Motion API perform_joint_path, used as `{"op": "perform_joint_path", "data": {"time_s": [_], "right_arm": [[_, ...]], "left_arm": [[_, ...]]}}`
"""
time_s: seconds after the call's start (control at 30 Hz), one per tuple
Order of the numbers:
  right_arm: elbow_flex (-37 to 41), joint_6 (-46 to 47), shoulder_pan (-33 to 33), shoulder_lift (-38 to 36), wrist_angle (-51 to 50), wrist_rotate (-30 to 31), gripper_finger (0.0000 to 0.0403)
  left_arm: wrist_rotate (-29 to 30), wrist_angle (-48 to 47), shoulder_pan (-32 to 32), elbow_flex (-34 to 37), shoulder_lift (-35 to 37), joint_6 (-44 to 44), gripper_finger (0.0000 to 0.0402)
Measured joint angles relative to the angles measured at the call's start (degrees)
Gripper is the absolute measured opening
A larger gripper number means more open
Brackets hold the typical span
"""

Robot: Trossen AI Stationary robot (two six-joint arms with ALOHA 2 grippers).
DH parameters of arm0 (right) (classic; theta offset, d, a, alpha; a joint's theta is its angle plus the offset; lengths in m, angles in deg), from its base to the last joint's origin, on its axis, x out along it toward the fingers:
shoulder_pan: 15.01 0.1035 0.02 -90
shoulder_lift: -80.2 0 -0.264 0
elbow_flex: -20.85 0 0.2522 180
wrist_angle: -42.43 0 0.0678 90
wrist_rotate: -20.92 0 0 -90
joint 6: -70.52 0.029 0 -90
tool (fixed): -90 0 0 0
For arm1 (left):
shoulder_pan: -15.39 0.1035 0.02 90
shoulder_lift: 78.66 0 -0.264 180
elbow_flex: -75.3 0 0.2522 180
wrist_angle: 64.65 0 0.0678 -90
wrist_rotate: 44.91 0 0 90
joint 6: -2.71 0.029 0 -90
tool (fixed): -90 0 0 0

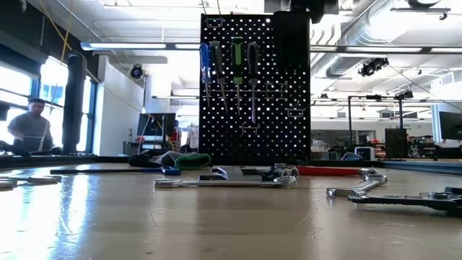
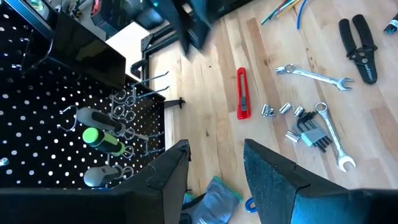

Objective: Hang tools onto peg board
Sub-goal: Put the silver socket into the black bin on the pegboard

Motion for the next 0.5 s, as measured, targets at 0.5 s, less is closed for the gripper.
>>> {"op": "perform_joint_path", "data": {"time_s": [0.5], "right_arm": [[-38.5,-19.3,-6.2,2.1,-26.6,5.7,0.0047]], "left_arm": [[-1.9,3.5,-0.3,7.6,0.0,-2.8,0.0147]]}}
